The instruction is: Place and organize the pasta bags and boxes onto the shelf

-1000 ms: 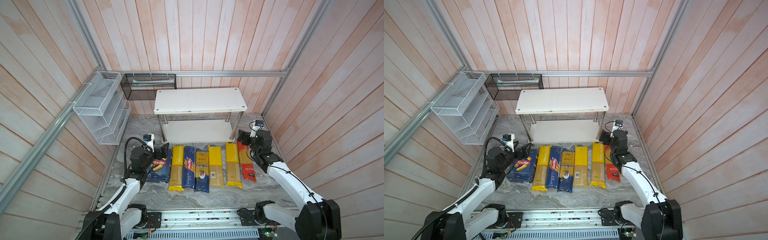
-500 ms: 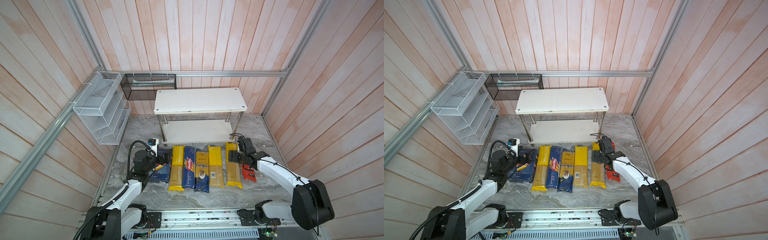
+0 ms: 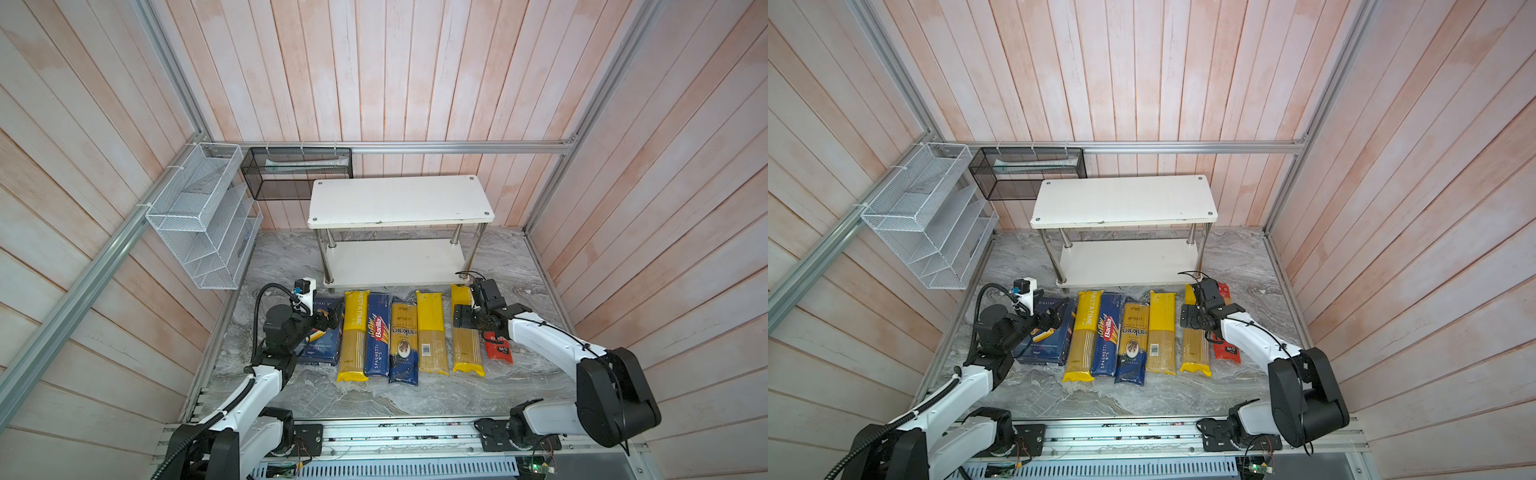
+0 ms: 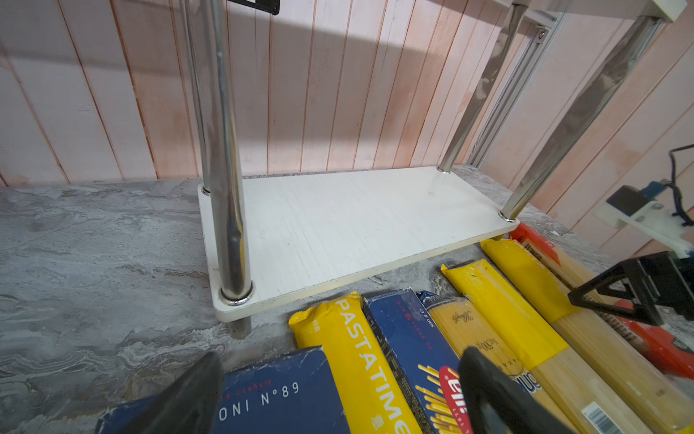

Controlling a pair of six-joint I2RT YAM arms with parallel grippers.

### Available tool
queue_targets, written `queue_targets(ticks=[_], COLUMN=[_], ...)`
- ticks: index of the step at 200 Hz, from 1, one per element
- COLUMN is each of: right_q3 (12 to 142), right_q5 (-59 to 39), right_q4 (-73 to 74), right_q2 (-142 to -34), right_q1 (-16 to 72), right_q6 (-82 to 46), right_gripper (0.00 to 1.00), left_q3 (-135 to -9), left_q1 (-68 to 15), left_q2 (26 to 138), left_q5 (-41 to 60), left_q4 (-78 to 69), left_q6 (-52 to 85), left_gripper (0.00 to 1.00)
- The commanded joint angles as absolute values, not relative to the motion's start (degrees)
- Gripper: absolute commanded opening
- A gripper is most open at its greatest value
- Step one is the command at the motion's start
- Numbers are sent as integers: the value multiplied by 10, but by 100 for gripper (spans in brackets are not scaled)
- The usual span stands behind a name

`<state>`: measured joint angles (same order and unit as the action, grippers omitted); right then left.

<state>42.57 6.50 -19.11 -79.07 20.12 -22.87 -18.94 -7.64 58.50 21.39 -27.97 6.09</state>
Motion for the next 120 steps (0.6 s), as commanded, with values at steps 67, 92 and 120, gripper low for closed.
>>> queue_targets(ticks=[67,92,120], right_q3=[398,418,418], right_q5=[35,88,96], right_q4=[-153,-180,-178], right_q2=[-824,-850,-864], right_q1=[212,245,255], right_q6=[-266,-267,-274], right_gripper=[92,92,92], left_q3=[-188,-190,-192], left_q1=[-77,-77,-78], left_q2=[587,589,591], left_q5=[228,229,230], left_q4=[-290,-290,-288], left_q6=[49,49,49], left_gripper=[100,100,100])
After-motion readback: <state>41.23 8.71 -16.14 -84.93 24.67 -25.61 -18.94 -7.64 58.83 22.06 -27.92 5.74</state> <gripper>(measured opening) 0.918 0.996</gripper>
